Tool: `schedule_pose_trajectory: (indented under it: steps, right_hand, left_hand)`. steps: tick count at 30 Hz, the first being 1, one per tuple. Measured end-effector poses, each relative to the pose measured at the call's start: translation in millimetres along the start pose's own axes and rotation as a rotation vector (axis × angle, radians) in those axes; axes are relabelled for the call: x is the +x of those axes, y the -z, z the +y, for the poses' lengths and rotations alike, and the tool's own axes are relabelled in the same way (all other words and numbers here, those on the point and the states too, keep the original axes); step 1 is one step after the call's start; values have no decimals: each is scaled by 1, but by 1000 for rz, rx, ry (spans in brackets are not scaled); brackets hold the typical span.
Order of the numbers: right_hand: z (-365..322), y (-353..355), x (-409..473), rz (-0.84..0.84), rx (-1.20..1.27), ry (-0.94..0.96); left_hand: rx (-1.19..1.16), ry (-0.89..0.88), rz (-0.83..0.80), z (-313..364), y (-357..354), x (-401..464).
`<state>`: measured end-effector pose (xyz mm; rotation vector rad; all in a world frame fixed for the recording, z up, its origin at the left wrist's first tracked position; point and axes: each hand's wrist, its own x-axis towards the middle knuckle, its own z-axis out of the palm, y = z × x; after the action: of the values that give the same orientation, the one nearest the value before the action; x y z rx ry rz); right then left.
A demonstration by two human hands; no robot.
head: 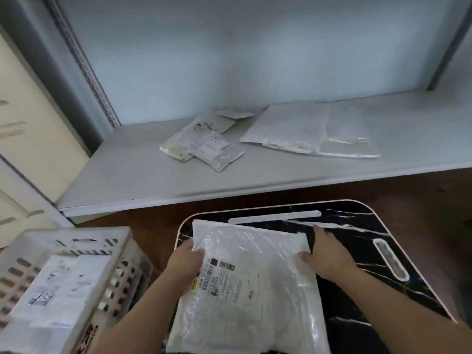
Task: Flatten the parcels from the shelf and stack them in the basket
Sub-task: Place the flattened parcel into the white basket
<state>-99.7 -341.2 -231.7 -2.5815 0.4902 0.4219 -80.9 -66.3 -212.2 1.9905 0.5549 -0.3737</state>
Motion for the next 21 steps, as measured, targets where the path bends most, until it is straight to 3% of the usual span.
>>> schedule_pose_trajectory:
  steps: [2,6,8,10,11,13,15,17,21]
  right_hand:
    - [1,-10,7,-44,-15,29]
    - [3,-30,23,-28,181,-105]
    - [1,-28,27,33,248,-138]
    - [-3,-21,31,67,257,-134]
    - [-4,-18,35,93,277,-135]
    - [-5,-12,43,100,367,-157]
    - [-6,-3,46,100,456,-158]
    - [-21,15,35,91,559,-38]
    - [-53,56,12,103,581,361]
  left_hand:
    - [101,-38,-17,9,-8,0]
    - [-154,-40,-297,38,-12,-3]
    - [-202,23,-282,37,-11,12]
    - [12,-35,-75,36,-10,18]
    - [42,-31,-61,43,-10,16]
    - [55,-231,-255,58,-9,7]
    - [153,-368,-286,76,-6,0]
    - [295,-425,-254,86,1,1]
    - [221,-578,-343,121,12,-24]
